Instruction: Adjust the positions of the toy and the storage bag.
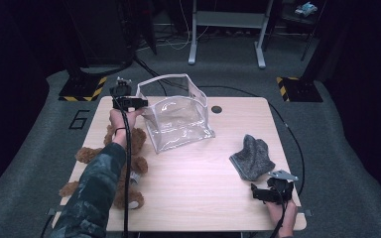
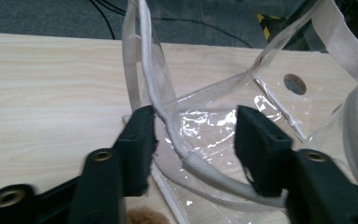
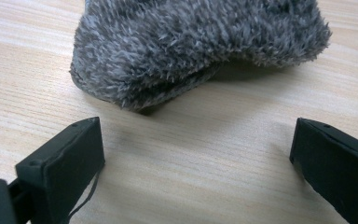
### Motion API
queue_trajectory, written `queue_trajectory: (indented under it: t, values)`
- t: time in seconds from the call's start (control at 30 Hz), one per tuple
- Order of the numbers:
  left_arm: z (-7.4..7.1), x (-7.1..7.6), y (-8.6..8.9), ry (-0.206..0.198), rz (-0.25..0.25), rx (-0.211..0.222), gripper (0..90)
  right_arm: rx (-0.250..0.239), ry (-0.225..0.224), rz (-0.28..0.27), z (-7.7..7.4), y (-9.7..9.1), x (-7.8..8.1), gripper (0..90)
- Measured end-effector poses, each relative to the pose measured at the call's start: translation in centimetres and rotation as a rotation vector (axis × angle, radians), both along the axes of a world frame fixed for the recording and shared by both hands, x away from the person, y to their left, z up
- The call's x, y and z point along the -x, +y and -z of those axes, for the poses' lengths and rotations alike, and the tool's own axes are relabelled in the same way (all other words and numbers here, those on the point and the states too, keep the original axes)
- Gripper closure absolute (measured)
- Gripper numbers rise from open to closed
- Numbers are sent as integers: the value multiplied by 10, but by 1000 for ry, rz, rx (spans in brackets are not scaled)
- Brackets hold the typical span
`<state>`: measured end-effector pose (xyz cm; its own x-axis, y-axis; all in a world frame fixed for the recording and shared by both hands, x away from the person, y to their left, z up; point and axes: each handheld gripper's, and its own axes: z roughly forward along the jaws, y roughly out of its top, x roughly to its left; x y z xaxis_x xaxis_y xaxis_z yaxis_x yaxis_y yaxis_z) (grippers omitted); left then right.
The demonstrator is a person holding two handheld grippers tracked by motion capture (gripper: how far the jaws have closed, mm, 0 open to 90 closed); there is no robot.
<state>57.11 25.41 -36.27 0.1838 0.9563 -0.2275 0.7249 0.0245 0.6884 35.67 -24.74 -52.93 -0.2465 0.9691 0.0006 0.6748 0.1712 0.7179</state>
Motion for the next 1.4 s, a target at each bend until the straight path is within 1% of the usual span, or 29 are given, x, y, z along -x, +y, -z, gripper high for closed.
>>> queue_trajectory:
  t: [0.1,0.17,0.23,0.3,0.33,0.37,0.43,0.47,0.5,0.53,0.57,0.6,0.63,0.67,0.7,0.77,0.8,0.83,0.87,0.93,1.0,1.07,1.13,1.17,1.2,1.23,1.3,1.37,1.4]
  values:
    - [0,1,-4,9,24,-15,632,1,0,2,0,0,0,21]
    - [1,2,-5,-1,44,-36,683,2,1,1,0,0,0,21]
    - [1,3,-6,-3,51,-27,732,1,1,2,0,0,0,21]
    - [1,4,-5,-12,81,-27,760,-1,1,-2,0,0,0,22]
    - [1,5,-5,-10,79,-15,768,-1,1,-2,0,0,0,22]
    - [1,5,-4,-13,92,-6,776,-1,2,-3,0,0,0,23]
    - [1,7,-5,-17,112,-15,791,0,3,-2,-1,0,0,28]
    - [1,8,-6,-27,124,-18,796,-6,-1,2,-1,1,0,30]
    - [1,9,-7,-29,133,-11,799,-7,-1,1,-1,1,1,32]
    - [1,10,-8,-33,139,-19,802,-3,-2,-6,-1,0,1,32]
    - [1,11,-9,-36,135,-15,805,-6,-1,-2,-1,1,1,33]
    - [0,12,-8,-32,157,-13,808,1,1,-16,-2,0,1,33]
    - [0,12,-9,-41,161,-20,812,-2,-8,-14,-4,1,1,37]
    - [0,13,-10,-42,163,-14,814,-3,-11,-14,-7,2,2,39]
    - [0,14,-10,-45,180,-16,816,-3,-10,-22,-11,3,2,39]
    - [-1,15,-10,-44,189,-22,820,-10,-27,-37,-18,7,1,42]
    - [0,18,-12,-50,195,-6,821,-11,-27,-47,-22,10,0,42]
    - [0,19,-11,-49,208,-15,822,-17,-27,-60,-26,12,-1,42]
    - [1,21,-12,-51,209,-4,823,-26,-40,-73,-30,15,-3,45]
    - [2,24,-11,-58,234,-1,823,-34,-44,-99,-38,21,-8,47]
    - [3,26,-10,-60,256,-2,823,-38,-50,-121,-46,27,-15,49]
    - [3,29,-10,-63,275,5,823,-62,-46,-143,-56,34,-23,52]
    - [3,32,-10,-64,291,20,824,-56,-56,-168,-67,41,-32,57]
    - [4,34,-11,-65,301,17,823,-61,-57,-179,-72,45,-37,57]
    - [4,35,-11,-65,313,28,823,-66,-60,-190,-77,49,-42,60]
    - [4,36,-11,-64,318,33,824,-57,-62,-203,-81,52,-47,59]
    - [4,37,-11,-63,341,34,823,-70,-62,-213,-91,58,-56,63]
    - [4,40,-12,-59,349,28,823,-72,-66,-228,-100,64,-66,65]
    - [4,40,-13,-58,363,34,823,-75,-67,-232,-105,67,-70,67]
